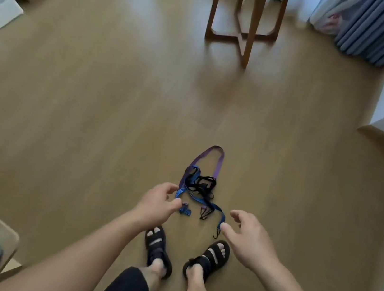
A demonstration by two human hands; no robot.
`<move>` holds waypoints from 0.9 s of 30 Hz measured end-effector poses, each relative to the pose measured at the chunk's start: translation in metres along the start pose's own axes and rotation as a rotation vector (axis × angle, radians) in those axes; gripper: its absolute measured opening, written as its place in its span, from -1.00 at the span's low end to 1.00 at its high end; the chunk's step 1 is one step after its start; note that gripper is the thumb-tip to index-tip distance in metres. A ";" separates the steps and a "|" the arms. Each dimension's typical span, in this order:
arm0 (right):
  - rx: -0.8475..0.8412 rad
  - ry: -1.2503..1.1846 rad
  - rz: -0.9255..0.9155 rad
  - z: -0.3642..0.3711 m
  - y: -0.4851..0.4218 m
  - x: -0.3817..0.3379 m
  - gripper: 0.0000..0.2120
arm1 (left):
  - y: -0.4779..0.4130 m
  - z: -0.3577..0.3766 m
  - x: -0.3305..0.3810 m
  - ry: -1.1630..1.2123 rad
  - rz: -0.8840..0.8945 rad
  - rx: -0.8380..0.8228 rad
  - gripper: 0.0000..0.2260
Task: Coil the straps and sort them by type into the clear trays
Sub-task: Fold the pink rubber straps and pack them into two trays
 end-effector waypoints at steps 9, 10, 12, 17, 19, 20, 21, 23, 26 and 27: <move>-0.058 0.001 0.169 0.161 -0.284 0.131 -0.54 | -0.291 0.117 -0.077 0.122 -0.298 -0.076 -0.57; -0.072 0.022 0.162 0.182 -0.314 0.144 -0.52 | -0.323 0.129 -0.085 0.139 -0.313 -0.070 -0.57; -0.107 0.082 0.129 0.223 -0.366 0.170 -0.51 | -0.380 0.151 -0.100 0.168 -0.332 -0.048 -0.58; -0.147 0.281 0.070 0.310 -0.448 0.224 -0.41 | -0.483 0.205 -0.136 0.131 -0.261 0.060 -0.58; -0.143 0.391 0.048 0.334 -0.461 0.238 -0.37 | -0.507 0.222 -0.149 0.061 -0.266 0.131 -0.49; -0.116 0.435 0.028 0.341 -0.465 0.242 -0.42 | -0.516 0.228 -0.155 0.009 -0.284 0.163 -0.41; -0.083 0.452 0.007 0.346 -0.469 0.247 -0.50 | -0.525 0.233 -0.160 -0.037 -0.310 0.183 -0.35; -0.024 0.354 -0.002 0.345 -0.475 0.254 -0.67 | -0.540 0.239 -0.163 -0.091 -0.359 0.188 -0.34; 0.063 0.103 0.009 0.329 -0.476 0.259 -0.77 | -0.551 0.242 -0.160 -0.091 -0.365 0.110 -0.60; 0.093 0.047 -0.001 0.322 -0.474 0.259 -0.78 | -0.551 0.242 -0.155 -0.063 -0.345 0.069 -0.70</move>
Point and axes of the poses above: each hand's wrist, its own y-axis away from the middle knuckle, its own z-axis out of the palm, x = y × z, the point moved 1 cm from there along -y, towards the middle knuckle, and after that the axes turned 11 degrees about -z, right-handed, at the moved point
